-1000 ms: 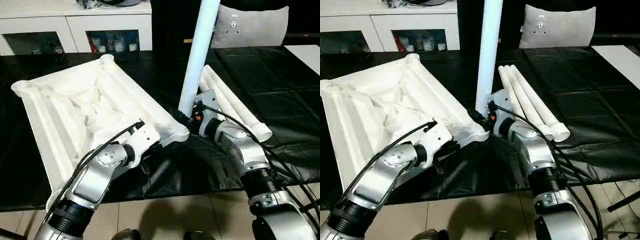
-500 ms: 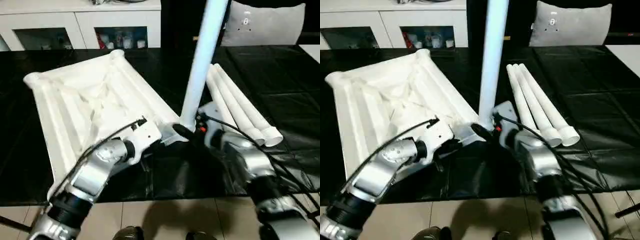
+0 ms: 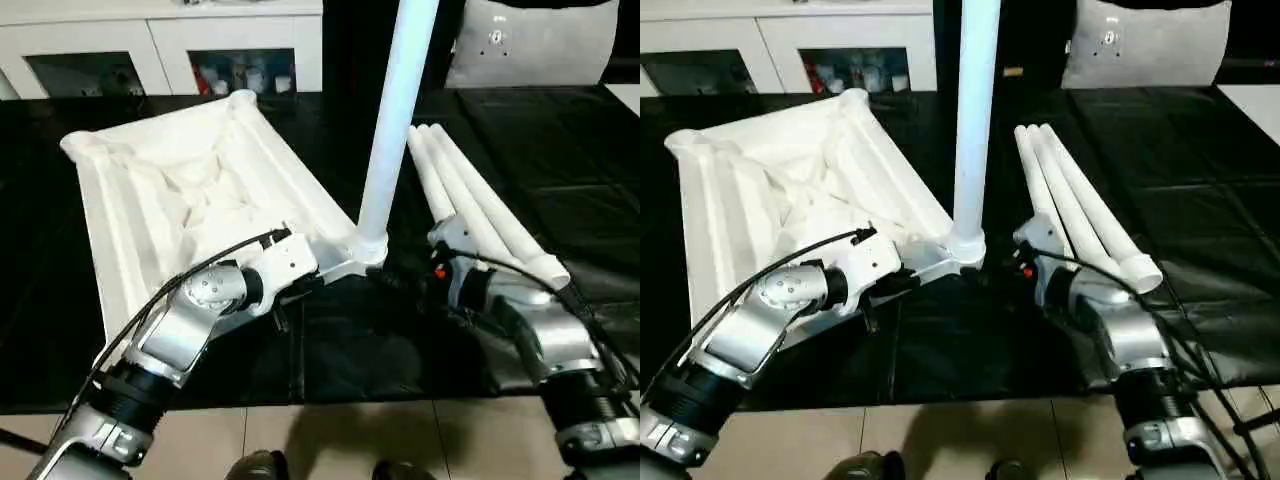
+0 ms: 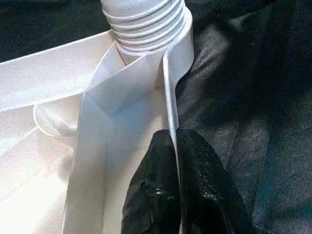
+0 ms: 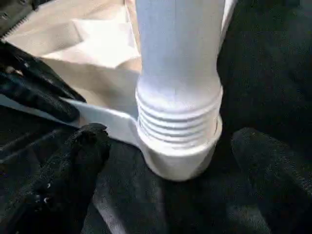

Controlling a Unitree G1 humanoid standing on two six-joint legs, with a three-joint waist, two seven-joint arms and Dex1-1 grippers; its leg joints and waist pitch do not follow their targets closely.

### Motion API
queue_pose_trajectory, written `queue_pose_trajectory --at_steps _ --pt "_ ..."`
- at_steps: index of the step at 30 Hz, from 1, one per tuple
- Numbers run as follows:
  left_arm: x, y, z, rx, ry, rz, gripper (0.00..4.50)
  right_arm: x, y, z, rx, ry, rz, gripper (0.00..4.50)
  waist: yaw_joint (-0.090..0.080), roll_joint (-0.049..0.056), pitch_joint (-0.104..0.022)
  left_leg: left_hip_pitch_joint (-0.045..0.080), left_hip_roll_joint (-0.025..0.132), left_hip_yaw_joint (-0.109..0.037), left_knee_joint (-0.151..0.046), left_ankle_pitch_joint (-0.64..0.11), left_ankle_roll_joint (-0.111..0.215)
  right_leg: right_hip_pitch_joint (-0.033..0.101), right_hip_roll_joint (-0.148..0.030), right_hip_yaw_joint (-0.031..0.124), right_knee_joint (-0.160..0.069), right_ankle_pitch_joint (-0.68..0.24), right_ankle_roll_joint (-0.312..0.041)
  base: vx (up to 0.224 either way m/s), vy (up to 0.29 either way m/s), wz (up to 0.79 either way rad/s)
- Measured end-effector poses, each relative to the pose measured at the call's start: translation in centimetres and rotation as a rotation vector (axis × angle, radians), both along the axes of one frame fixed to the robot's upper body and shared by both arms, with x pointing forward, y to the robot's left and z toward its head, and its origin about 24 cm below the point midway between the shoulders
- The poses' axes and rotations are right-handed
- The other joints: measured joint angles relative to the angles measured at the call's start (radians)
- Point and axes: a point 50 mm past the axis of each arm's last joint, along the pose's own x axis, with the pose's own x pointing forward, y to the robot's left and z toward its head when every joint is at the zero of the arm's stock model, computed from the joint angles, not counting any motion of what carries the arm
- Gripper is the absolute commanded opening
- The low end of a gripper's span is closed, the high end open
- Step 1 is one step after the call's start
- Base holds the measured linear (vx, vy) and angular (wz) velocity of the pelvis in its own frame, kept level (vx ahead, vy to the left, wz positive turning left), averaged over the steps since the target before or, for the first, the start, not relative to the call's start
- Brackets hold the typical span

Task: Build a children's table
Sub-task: Insert table leg to table base, then rotate leg to tighten

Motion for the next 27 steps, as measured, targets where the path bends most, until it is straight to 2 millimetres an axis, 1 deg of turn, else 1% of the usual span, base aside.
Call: queue_pose_trajectory --at_steps 5,12,16,20,23,27 --pt "0.2 0.1 0.0 0.010 -0.008 -0.045 0.00 -0.3 -0.3 0.9 -0.005 -0.019 0.034 4.47 0.007 0.000 0.000 0.000 0.000 0.000 0.000 0.000 0.000 0.000 0.000 0.000 0.000 0.000 0.000 0.000 0.000 0.00" --pt "0.3 0.6 -0.1 0.027 -0.011 -0.104 0.00 -0.8 -1.5 1.0 -0.037 -0.008 0.064 4.47 0.007 0.000 0.000 0.000 0.000 0.000 0.000 0.000 0.000 0.001 0.000 -0.001 0.000 0.000 0.000 0.000 0.000 0.00" --pt "0.5 0.9 -0.1 0.039 -0.014 -0.145 0.00 -1.0 -2.0 1.6 -0.055 -0.012 0.101 4.47 0.008 0.000 0.000 0.000 0.000 0.000 0.001 0.000 0.000 0.001 0.000 -0.001 0.000 0.000 0.000 0.000 0.000 0.00" --pt "0.4 1.1 0.0 0.046 -0.021 -0.177 0.00 -1.0 -2.0 1.7 -0.057 -0.013 0.124 4.47 0.009 0.000 0.000 0.000 0.000 0.000 0.002 0.000 0.000 0.001 -0.001 -0.001 0.000 0.000 0.000 0.000 0.000 0.00" --pt "0.3 1.1 0.0 0.055 -0.024 -0.213 0.00 -1.2 -2.1 1.8 -0.074 -0.022 0.158 4.47 0.015 0.000 0.000 0.000 0.000 0.000 0.002 0.000 0.000 0.002 -0.001 -0.002 0.000 0.000 0.000 0.000 0.000 0.00" --pt "0.0 0.9 -0.1 0.055 -0.016 -0.257 0.00 -0.7 -1.1 2.1 -0.069 -0.045 0.198 4.47 0.020 0.000 0.000 0.000 0.001 0.000 0.003 0.000 0.000 0.002 -0.001 -0.003 0.001 0.000 0.000 0.000 0.000 0.00"
